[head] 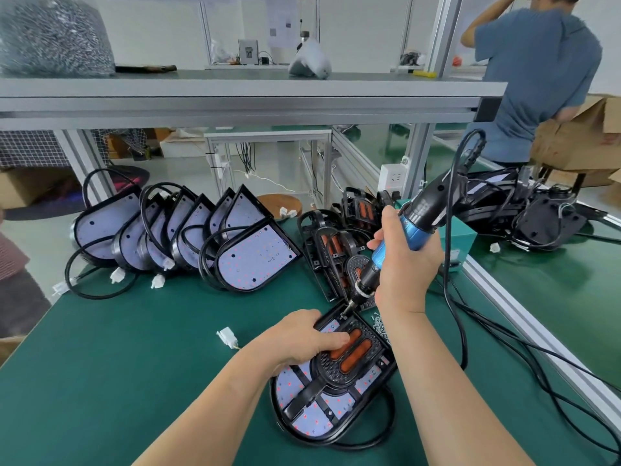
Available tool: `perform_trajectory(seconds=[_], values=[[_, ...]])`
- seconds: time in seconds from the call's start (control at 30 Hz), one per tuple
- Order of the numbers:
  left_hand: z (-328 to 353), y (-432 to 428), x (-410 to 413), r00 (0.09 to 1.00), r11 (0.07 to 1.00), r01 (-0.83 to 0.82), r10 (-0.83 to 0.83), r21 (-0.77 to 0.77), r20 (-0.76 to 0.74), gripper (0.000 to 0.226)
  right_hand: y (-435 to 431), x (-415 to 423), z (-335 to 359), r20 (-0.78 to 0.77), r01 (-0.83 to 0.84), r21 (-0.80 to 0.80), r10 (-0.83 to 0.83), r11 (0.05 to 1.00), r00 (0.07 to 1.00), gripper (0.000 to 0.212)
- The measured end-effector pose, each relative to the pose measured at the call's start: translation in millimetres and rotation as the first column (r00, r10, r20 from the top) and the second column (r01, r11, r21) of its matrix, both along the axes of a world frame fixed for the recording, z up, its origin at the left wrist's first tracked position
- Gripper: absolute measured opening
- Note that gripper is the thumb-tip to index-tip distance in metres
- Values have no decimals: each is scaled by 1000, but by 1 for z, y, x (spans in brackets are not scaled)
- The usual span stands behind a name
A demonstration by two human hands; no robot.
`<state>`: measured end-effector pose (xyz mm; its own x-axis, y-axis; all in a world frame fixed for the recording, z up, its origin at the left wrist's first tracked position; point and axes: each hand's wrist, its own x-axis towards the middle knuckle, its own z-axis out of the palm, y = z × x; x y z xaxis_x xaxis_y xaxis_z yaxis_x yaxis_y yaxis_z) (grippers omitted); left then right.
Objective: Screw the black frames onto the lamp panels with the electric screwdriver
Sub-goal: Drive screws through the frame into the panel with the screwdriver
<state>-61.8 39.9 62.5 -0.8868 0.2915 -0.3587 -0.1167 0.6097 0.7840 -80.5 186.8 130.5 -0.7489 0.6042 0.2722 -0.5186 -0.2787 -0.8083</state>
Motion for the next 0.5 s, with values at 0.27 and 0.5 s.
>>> perform_trajectory(seconds=[0.27, 0.5], values=[[-2, 0, 1, 1000, 1000, -8, 8, -16, -9, 33, -8, 6, 4, -21, -12, 148, 15, 989, 1000, 12], [-3, 1, 3, 998, 998, -61, 61, 20, -15, 43, -13, 7, -8, 8, -55, 227, 54, 972, 998, 17]])
